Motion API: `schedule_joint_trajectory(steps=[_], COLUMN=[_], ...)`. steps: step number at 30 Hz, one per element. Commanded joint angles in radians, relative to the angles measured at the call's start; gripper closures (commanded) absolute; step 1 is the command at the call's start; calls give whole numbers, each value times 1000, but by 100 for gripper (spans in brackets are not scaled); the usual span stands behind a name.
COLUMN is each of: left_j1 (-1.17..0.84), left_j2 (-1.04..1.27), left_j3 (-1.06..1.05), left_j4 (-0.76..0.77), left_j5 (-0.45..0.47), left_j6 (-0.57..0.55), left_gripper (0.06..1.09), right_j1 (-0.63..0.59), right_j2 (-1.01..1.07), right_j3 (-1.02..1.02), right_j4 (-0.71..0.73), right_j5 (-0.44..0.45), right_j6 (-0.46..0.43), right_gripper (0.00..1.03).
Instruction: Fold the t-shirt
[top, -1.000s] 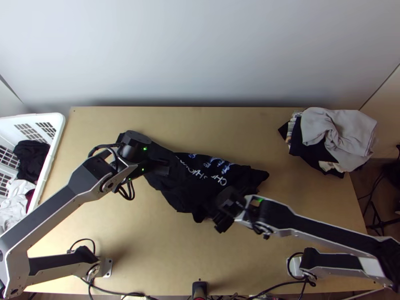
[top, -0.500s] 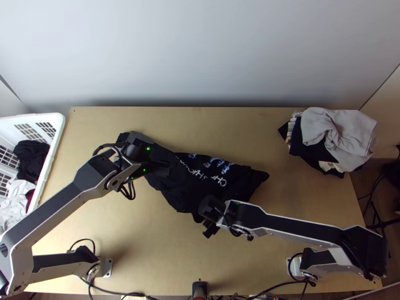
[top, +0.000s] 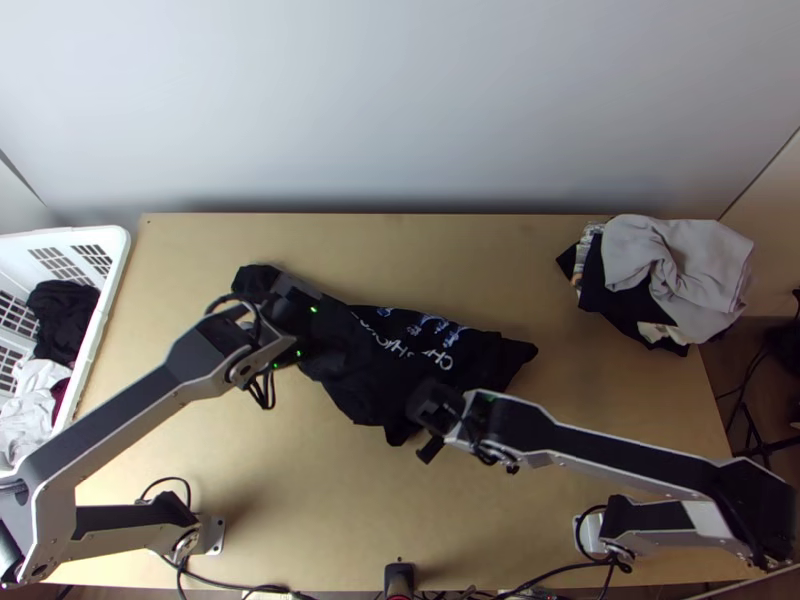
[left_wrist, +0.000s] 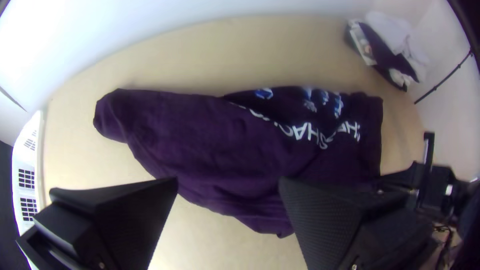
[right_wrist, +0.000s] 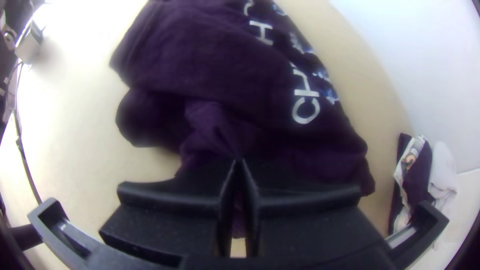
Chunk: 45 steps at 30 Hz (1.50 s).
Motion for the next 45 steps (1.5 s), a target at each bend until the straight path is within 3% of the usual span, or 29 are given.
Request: schedule_joint_trajectory(steps=[1,18,29,32,35,40,42,45], left_j1=[-98,-242,-229,-210,-190,-160,-152,-144], left_j2=[27,132,256,277,285,273,251,216], left_j3=[-54,-69,-52,-54,-51,-26,-20,2], left_j4=[-45,-28,150,176,182,180,180,180], left_j5=[44,44,0,-13,-30,-108,-131,-154], left_j6=[35,177,183,189,201,206,207,229], left_gripper=[11,11,11,20,35,87,101,105], right_j1=[-63,-123,-130,-135,-141,-153,-158,-175], right_j2=[-43,-32,-32,-33,-38,-46,-47,-55], right_j3=[53,139,137,137,137,137,139,154], right_j4=[-60,-134,-162,-169,-175,-182,-189,-203], right_j5=[12,12,12,13,13,13,13,13], right_j6=[-26,-33,-30,-28,-31,-31,-31,-33], right_gripper=[100,100,100,100,100,100,100,100])
